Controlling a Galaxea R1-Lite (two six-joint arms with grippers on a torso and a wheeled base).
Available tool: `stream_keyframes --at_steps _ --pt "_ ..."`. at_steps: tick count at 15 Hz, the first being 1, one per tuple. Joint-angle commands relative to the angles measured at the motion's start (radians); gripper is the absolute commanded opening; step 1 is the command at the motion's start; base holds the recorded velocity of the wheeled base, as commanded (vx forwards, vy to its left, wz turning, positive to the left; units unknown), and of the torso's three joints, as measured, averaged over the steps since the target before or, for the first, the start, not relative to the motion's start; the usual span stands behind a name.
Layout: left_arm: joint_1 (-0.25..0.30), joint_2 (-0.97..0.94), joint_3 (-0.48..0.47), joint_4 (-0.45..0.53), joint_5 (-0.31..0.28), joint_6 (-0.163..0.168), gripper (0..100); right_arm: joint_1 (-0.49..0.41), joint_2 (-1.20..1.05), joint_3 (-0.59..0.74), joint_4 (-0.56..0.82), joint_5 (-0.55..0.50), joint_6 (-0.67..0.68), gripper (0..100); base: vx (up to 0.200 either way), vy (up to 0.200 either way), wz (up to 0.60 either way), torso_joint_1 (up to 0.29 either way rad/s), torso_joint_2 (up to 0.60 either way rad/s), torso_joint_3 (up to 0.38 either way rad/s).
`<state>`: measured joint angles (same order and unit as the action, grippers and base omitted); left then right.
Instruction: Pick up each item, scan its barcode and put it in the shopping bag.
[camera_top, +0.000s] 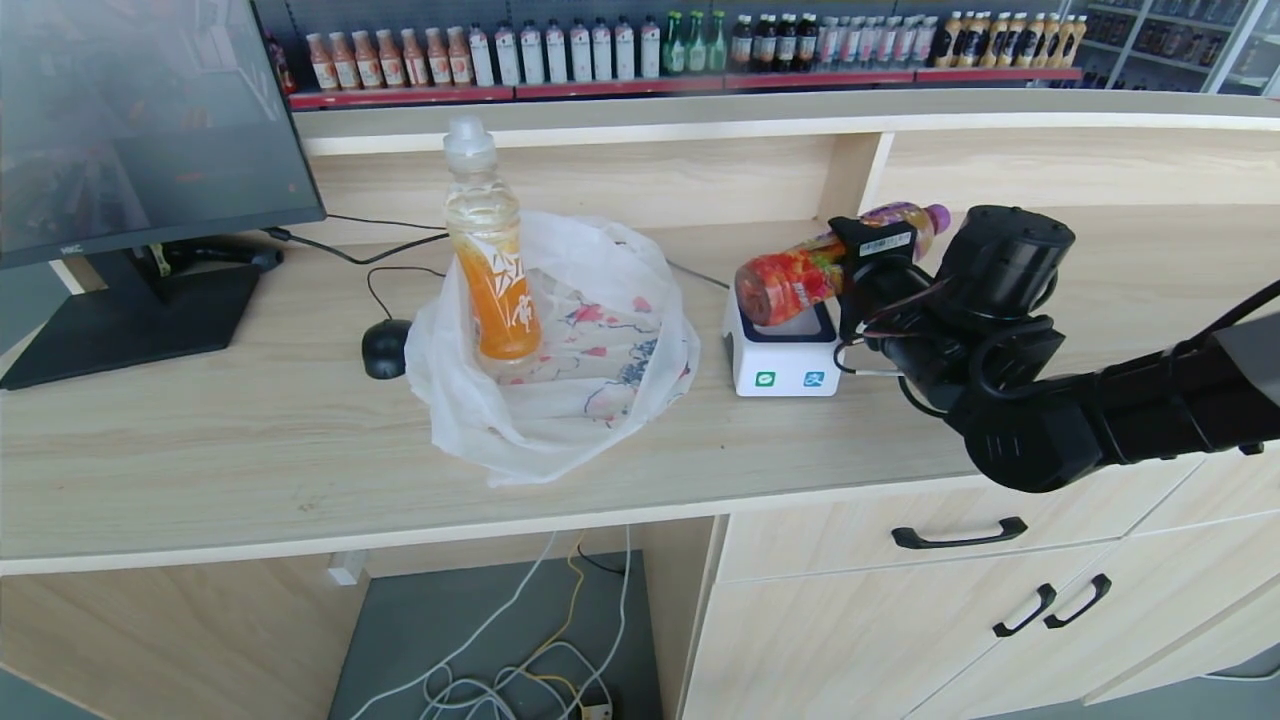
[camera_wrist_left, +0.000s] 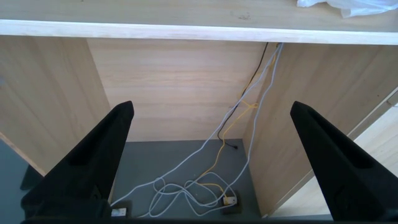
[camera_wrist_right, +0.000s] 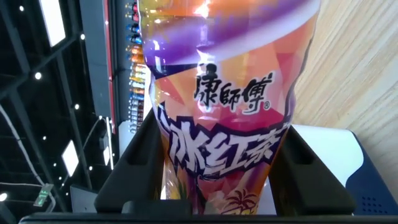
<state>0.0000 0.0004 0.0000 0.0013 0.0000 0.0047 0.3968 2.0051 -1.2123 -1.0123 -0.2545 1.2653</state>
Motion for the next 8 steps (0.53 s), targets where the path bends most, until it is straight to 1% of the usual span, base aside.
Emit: stream_keyframes --at_steps 1,6,8 --pt "0.000 0.000 0.000 -0.001 0.000 0.000 100 0.000 -0.002 -0.001 -0.002 0.000 0.000 0 0.000 0.000 0.00 0.000 0.00 0.000" --pt "0.000 0.001 0.000 -0.001 0.000 0.000 100 0.008 -0.026 -0.010 -0.002 0.003 -0.006 0 0.000 0.000 0.00 0.000 0.00 0.000" --pt "0.000 0.001 0.000 -0.001 0.000 0.000 100 0.024 -0.031 -0.012 -0.009 -0.002 -0.040 0 0.000 0.000 0.00 0.000 0.00 0.000"
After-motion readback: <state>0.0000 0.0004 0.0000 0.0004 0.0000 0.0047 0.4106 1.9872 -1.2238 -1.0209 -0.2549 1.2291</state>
